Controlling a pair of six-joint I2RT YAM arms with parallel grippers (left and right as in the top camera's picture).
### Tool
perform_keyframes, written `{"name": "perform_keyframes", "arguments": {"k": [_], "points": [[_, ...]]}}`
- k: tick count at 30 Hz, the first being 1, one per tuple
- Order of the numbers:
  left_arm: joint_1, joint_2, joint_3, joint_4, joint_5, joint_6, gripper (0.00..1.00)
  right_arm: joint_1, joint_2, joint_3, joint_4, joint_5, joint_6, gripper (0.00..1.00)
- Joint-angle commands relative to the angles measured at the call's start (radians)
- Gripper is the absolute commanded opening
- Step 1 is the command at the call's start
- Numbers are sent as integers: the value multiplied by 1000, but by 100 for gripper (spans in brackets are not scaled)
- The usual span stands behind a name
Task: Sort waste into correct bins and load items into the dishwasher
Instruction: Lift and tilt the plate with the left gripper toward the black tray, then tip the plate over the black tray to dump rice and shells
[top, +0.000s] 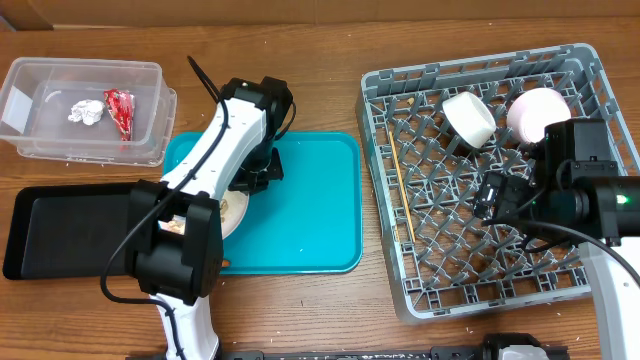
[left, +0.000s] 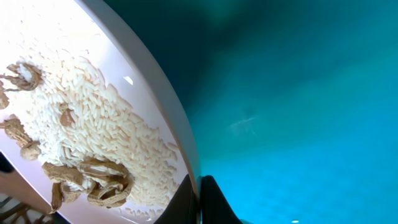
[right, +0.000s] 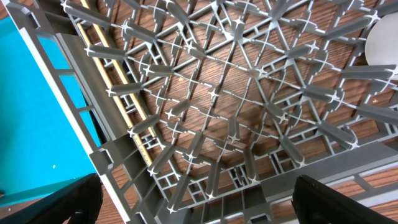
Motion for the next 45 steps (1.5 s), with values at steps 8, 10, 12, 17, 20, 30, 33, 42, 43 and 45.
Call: {"name": "perform_keyframes", "arguments": {"k": [8, 10, 12, 17, 20, 30, 33, 42, 43, 45], "points": [[41, 9, 113, -116, -44, -16, 4, -2, -3, -3, 5, 2, -7, 100], [65, 8, 114, -126, -42, -12, 4, -2, -3, -3, 5, 2, -7, 100], [91, 4, 115, -132, -41, -12, 4, -2, -3, -3, 5, 3, -7, 100], [158, -22, 115, -136, -42, 10, 4, -2, -3, -3, 5, 3, -7, 100], [198, -43, 115, -136, -41, 27, 4, -2, -3, -3, 5, 5, -7, 100], [380, -74, 115, -121, 46, 175, 4, -2, -3, -3, 5, 6, -7, 100], [420, -75, 115, -110, 82, 212, 4, -2, -3, -3, 5, 6, -7, 100], [552, -76, 115, -59, 258, 343, 4, -2, -3, -3, 5, 6, -7, 100], [565, -76, 115, -58, 272, 353, 4, -2, -3, -3, 5, 6, -7, 100], [591, -76, 115, -55, 301, 378, 4, -2, -3, -3, 5, 6, -7, 100]]}}
